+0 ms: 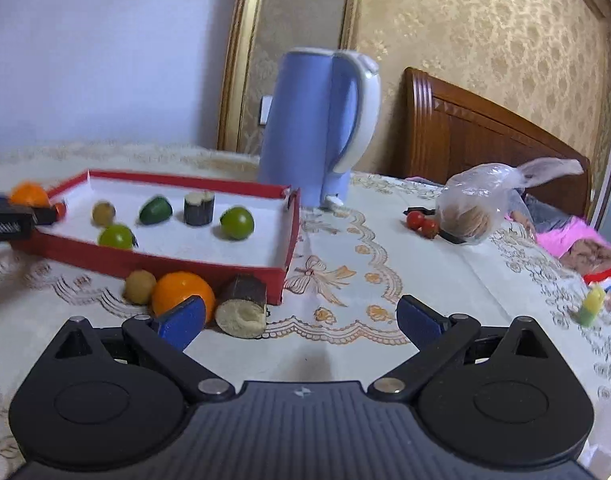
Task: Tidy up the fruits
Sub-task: 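Grasp the tangerine in front of the box with the left gripper, then grasp the second sugarcane piece with the right gripper while the left gripper holds the tangerine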
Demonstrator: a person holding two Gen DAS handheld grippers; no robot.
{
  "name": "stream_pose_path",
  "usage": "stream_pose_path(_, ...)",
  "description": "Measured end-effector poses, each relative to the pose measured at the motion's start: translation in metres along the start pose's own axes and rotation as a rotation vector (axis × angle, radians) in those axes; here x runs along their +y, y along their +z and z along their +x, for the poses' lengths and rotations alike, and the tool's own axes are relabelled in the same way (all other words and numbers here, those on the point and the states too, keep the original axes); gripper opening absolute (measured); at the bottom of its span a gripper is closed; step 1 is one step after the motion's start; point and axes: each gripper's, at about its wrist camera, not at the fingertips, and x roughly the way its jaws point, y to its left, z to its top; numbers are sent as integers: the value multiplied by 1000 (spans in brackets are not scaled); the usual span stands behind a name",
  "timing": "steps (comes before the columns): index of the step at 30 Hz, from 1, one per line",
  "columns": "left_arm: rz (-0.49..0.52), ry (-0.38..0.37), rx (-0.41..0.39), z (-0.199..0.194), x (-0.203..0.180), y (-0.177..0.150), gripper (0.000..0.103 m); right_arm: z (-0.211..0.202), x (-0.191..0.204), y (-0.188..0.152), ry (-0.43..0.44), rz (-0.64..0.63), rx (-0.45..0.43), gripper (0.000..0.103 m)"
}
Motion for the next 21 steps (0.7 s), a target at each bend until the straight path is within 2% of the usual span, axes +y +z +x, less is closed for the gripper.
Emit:
stream_pose_path(9, -22, -12, 30, 4, 3, -1, 40, 29, 11, 4, -28, -88, 60, 102)
stream_pose_path(11, -26, -14, 34, 3, 4, -2, 40, 31, 10, 5, -12, -89, 69, 101)
stream_pose_path(21, -26, -6, 37, 4, 5, -1, 40, 27, 3, 7, 111, -48, 102, 77)
